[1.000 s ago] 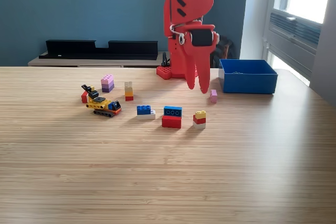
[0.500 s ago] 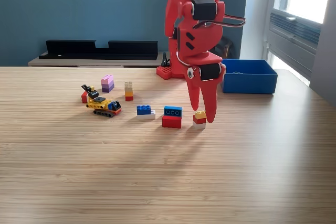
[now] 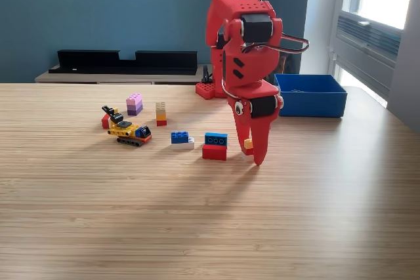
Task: Grasp a lego block and put it in the bin.
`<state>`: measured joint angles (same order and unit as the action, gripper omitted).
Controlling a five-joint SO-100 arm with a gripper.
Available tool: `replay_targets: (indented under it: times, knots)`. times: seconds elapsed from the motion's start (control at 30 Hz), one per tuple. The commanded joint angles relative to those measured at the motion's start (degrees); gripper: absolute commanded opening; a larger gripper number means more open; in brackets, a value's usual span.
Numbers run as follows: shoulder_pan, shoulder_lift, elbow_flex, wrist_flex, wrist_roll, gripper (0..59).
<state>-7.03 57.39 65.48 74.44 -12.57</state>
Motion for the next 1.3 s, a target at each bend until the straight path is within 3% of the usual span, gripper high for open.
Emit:
replay_targets:
  times: [0.03, 0.3, 0.47, 0.63, 1.03, 1.3]
  knots:
    - [-0.2, 0.6, -4.0, 0.9, 2.8, 0.0]
    - [-2.8, 1.0, -9.1, 6.1, 8.3, 0.0]
    - [-6.1, 1.1, -5.5, 6.7, 11.7, 0.0]
    - [-10.8, 6.6, -10.1, 14.2, 14.8, 0.0]
    - [-33.0, 35.2, 4.7, 14.7, 17.8, 0.0]
    - [-46.7, 42.4, 12.8, 15.2, 20.0, 0.0]
